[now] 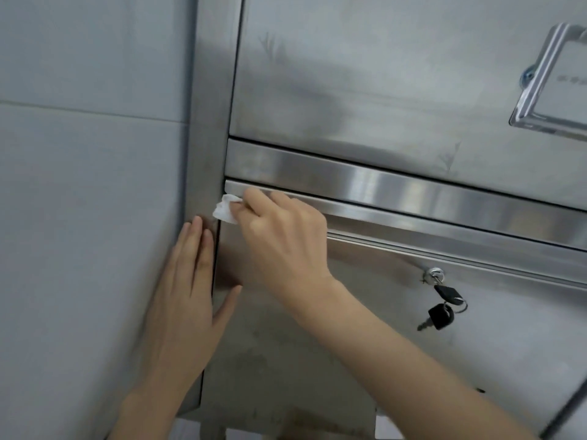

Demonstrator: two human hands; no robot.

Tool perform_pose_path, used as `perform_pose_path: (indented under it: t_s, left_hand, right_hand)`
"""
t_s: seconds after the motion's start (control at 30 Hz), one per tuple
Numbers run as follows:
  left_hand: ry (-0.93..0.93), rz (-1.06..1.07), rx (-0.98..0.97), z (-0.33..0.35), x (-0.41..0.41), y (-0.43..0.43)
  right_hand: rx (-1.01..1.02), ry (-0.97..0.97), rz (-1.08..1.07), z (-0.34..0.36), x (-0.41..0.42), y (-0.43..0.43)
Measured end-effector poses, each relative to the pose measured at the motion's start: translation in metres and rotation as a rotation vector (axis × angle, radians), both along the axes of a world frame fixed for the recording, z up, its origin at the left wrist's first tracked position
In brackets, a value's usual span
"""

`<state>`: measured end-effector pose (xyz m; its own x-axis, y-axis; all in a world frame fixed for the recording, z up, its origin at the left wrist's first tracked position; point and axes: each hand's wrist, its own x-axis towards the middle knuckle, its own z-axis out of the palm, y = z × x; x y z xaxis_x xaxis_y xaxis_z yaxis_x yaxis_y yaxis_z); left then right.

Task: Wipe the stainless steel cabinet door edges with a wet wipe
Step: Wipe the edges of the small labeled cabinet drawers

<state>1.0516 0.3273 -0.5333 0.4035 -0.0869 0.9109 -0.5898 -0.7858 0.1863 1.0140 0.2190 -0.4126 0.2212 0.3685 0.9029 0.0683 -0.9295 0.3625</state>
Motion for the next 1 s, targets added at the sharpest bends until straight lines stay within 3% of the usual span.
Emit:
perform_pose_path:
  t_s: [0.17, 0.37, 0.57, 0.73, 0.9, 1.0]
  left_hand:
    - [-0.056, -0.069, -0.009, 0.018, -0.007, -0.019]
    - [-0.085, -0.209, 0.054, 0.051, -0.031, -0.083]
    - [-0.057, -0.329, 0.179, 0.065, -0.067, -0.159]
    - [0.045, -0.258, 0.111, 0.070, -0.093, -0.198]
    - [0.022, -0.254, 0.179, 0.070, -0.104, -0.215]
    - [-0.017, -0.254, 0.209, 0.067, -0.110, -0.229]
  right_hand:
    - [-0.152, 0.231, -0.164, 0.011, -0.040, -0.081]
    - [0.099, 0.355, -0.262, 0.018, -0.113, -0.213]
    - [0.289, 0.144, -0.238, -0.006, -0.126, -0.257]
    - [0.129, 0.119, -0.067, -0.017, -0.111, -0.264]
    - [0.129, 0.027, -0.208, -0.015, -0.141, -0.318]
    - [0.110, 0.030, -0.176, -0.021, -0.135, -0.313]
